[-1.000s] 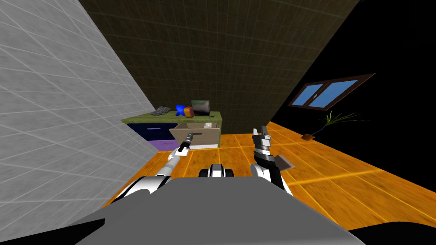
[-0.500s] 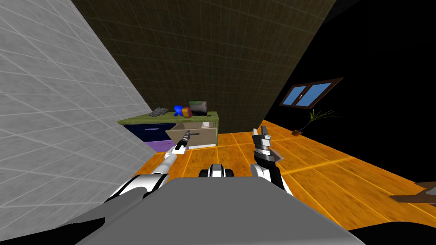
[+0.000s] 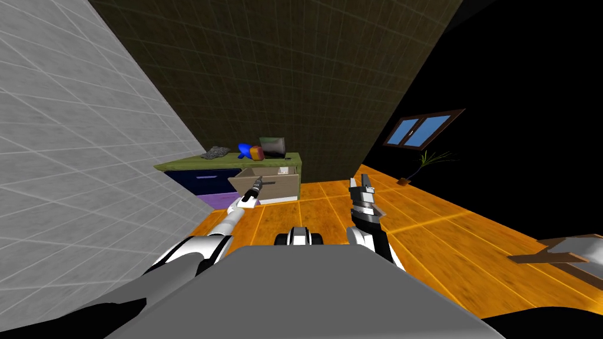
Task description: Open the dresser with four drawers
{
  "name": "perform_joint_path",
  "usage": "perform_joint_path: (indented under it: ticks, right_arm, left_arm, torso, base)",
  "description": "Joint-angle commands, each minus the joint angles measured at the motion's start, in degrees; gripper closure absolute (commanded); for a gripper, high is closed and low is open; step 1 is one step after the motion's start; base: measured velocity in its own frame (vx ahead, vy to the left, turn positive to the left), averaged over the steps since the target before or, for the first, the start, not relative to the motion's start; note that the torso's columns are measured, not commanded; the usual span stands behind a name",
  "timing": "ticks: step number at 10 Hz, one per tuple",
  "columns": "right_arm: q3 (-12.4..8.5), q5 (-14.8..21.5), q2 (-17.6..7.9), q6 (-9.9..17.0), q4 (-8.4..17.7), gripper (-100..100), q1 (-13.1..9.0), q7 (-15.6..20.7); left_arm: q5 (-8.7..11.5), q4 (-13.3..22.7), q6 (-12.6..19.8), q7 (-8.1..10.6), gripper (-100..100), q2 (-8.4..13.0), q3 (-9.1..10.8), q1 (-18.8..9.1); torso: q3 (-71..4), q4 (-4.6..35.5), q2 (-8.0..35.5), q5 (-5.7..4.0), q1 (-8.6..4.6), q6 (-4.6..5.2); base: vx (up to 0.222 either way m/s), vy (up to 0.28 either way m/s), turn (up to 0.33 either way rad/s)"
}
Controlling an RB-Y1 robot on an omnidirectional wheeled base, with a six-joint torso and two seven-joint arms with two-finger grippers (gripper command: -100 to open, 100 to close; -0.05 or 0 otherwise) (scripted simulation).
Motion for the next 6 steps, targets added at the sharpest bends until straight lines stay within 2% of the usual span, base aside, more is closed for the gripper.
perform_joint_path:
  ticks: [1, 6]
  right_arm:
    - [0.00, 0.00, 0.00, 0.00, 0.00, 0, 0.00, 0.00]
    - [0.00, 0.00, 0.00, 0.00, 0.00, 0, 0.00, 0.00]
  left_arm:
    - [0.00, -0.25, 0.41, 0.01, 0, -0.09, -0.05, 0.18]
    - [0.00, 0.12, 0.32, 0.06, 0, -0.41, -0.26, 0.66]
  torso:
    - [-0.03, -0.10, -0.07, 0.05, -0.01, 0.05]
    - [-0.25, -0.34, -0.39, 0.19, 0.10, 0.20]
  base:
    - [0.000, 0.000, 0.000]
    - [0.000, 0.000, 0.000]
